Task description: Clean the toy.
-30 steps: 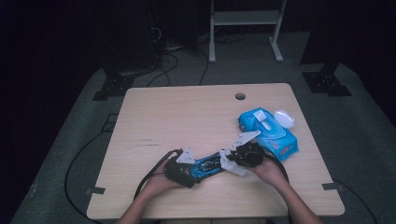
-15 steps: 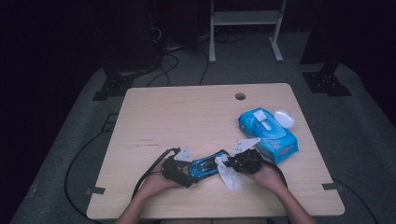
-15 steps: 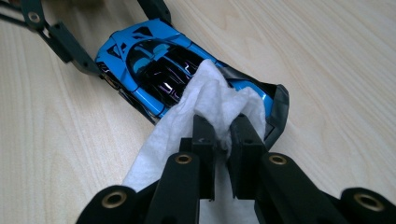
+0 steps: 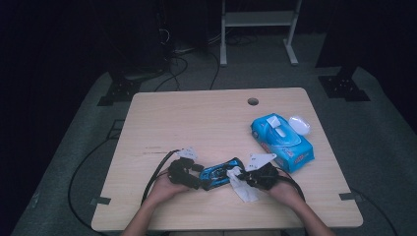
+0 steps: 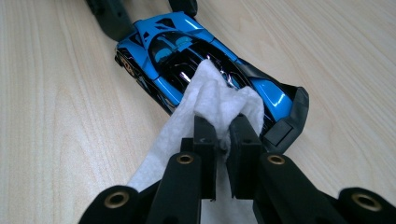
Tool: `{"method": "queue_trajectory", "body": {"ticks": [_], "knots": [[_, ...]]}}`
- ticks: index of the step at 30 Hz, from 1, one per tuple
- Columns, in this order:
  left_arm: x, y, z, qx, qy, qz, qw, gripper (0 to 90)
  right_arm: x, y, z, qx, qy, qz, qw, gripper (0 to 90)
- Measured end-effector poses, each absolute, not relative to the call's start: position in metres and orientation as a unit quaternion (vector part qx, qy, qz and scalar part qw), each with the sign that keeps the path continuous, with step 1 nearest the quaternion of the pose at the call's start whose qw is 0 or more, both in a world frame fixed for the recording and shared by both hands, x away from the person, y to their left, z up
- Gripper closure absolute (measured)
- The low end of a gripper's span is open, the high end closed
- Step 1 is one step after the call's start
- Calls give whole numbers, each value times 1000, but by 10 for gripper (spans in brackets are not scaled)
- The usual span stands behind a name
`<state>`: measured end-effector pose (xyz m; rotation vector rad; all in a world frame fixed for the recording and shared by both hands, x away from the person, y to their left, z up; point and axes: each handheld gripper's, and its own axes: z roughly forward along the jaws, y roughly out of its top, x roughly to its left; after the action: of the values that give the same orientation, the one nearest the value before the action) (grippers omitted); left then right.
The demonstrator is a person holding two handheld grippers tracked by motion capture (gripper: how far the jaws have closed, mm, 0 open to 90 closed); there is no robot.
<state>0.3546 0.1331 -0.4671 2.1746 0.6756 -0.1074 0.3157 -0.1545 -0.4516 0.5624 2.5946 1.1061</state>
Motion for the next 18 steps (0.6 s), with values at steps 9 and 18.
{"method": "queue_trajectory", "body": {"ticks": [9, 18], "knots": [[360, 130, -473, 858, 293, -79, 415, 305, 311, -161, -457, 184, 894, 394, 107, 835], [350, 120, -468, 866, 252, -83, 423, 474, 305, -165, -461, 187, 893, 396, 101, 834]]}}
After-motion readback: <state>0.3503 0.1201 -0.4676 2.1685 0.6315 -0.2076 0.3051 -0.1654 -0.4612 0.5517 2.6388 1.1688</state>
